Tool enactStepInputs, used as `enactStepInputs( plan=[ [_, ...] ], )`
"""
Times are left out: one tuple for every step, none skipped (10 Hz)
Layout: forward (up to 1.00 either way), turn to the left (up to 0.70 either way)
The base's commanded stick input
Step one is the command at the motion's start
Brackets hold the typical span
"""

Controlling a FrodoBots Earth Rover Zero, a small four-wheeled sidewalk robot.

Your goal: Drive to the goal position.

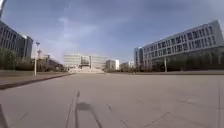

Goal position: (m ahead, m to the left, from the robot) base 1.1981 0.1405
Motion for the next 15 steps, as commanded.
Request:
enactStepInputs(
  plan=[
    [0.7, 0.35],
    [0.7, 0.35],
    [0.7, 0.35],
    [0.7, 0.35],
    [0.7, 0.35],
    [0.7, 0.11],
    [0.7, 0.0],
    [0.7, 0.0],
    [0.7, 0.0],
    [0.7, 0.0],
    [0.7, 0.0],
    [0.7, 0.0],
    [0.7, 0.0],
    [0.7, 0.0],
    [0.7, 0.0]
  ],
)
